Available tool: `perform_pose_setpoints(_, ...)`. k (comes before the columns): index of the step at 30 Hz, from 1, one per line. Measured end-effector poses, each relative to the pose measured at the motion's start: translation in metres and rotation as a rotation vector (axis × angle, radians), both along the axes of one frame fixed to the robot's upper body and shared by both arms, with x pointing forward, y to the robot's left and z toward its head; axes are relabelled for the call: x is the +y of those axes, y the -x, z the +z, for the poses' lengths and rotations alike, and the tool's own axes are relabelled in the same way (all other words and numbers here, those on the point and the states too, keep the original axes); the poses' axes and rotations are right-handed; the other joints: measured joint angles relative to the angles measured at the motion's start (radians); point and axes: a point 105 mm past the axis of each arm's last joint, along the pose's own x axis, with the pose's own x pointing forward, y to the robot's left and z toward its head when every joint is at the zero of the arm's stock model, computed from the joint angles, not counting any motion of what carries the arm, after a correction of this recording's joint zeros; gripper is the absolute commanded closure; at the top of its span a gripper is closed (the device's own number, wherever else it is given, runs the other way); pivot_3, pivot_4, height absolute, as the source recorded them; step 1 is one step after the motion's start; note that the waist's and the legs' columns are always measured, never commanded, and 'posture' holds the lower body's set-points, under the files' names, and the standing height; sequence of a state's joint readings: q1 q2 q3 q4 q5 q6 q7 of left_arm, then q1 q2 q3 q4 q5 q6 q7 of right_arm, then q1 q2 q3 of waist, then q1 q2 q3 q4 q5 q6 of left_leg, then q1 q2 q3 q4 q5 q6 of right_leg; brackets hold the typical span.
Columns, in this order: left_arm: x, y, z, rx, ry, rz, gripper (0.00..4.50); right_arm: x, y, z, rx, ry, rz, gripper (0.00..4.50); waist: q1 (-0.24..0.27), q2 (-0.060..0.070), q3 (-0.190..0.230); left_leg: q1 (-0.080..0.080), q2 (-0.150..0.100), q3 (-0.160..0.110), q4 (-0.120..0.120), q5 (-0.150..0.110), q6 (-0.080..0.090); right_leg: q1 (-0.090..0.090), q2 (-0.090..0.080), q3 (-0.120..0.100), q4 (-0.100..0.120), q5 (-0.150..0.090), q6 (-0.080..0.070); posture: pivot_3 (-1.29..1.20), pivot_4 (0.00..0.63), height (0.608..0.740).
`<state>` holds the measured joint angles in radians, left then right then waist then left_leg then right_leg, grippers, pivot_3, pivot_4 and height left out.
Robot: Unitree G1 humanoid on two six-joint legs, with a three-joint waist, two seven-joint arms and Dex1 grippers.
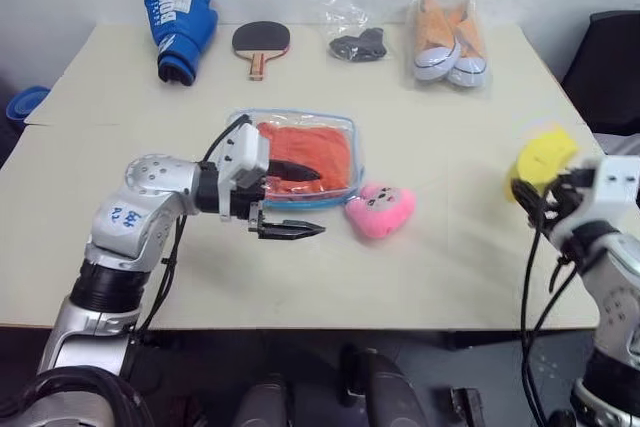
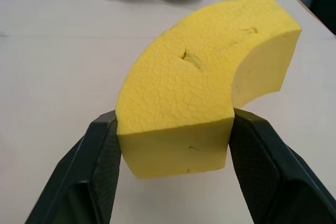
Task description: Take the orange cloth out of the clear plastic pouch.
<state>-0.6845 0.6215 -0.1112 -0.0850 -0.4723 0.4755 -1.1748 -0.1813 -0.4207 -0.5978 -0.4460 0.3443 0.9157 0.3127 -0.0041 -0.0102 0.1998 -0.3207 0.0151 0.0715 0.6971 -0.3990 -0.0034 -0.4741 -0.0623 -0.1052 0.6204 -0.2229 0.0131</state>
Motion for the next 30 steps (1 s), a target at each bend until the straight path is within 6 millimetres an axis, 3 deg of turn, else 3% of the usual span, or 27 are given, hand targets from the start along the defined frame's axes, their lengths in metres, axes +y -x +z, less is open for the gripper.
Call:
perform_pose_setpoints(3, -0.003, -0.003, -0.001, 0.003, 0.002, -0.018, 0.0, -0.005, 0.007, -0.019, 0.055, -0.022, -0.037, 1.37, -0.004, 0.0, 0.0, 0.002, 0.0, 0.001, 0.0, 0.0, 0.0, 0.001, 0.0, 0.002, 0.001, 0.0, 0.0, 0.0, 0.15, 0.74)
perform_pose_setpoints(8, -0.007, -0.006, 0.0, -0.012, 0.004, -0.029, 0.0, -0.01, 0.01, -0.021, 0.039, -0.011, -0.066, 0.02, 0.003, 0.0, 0.0, 0.001, 0.0, 0.0, 0.0, 0.0, 0.0, 0.0, 0.0, 0.002, 0.001, 0.0, 0.0, 0.0, 0.15, 0.74)
perform_pose_setpoints(16, -0.003, -0.011, -0.002, -0.022, -0.006, -0.011, 0.0, -0.022, 0.016, -0.008, 0.037, 0.074, -0.053, 0.02, 0.004, 0.0, 0.0, 0.001, -0.001, 0.0, 0.0, 0.0, 0.0, 0.001, 0.0, 0.002, 0.0, 0.0, 0.0, 0.0, 0.15, 0.74)
perform_pose_setpoints(21, 0.007, -0.012, -0.008, -0.02, -0.026, 0.026, 0.0, -0.023, 0.015, 0.039, -0.017, 0.244, 0.061, 0.02, 0.001, 0.0, 0.0, 0.001, 0.0, 0.0, 0.0, 0.0, 0.001, 0.0, 0.001, 0.002, 0.0, 0.0, 0.0, 0.0, 0.15, 0.74)
perform_pose_setpoints(24, 0.019, -0.017, -0.011, -0.065, -0.082, 0.07, 0.0, 0.011, 0.018, 0.068, -0.05, 0.349, 0.305, 0.02, 0.002, 0.0, 0.0, 0.001, 0.0, 0.0, -0.001, 0.0, 0.001, 0.001, 0.002, 0.001, -0.001, 0.0, 0.0, 0.0, 0.15, 0.74)
perform_pose_setpoints(25, 0.024, -0.019, -0.013, -0.091, -0.108, 0.087, 0.0, 0.031, 0.022, 0.073, -0.053, 0.375, 0.428, 0.02, 0.003, 0.0, 0.0, 0.002, 0.0, -0.001, -0.001, 0.0, 0.001, 0.002, 0.001, 0.001, -0.002, 0.0, 0.0, 0.0, 0.15, 0.74)
perform_pose_setpoints(30, 0.05, -0.034, -0.025, -0.182, -0.227, 0.164, 0.0, 0.108, 0.053, 0.069, -0.016, 0.396, 0.928, 0.02, 0.008, -0.001, 0.001, 0.002, 0.0, -0.005, 0.0, -0.001, 0.002, 0.006, 0.001, -0.003, -0.007, 0.0, 0.001, 0.0, 0.15, 0.74)
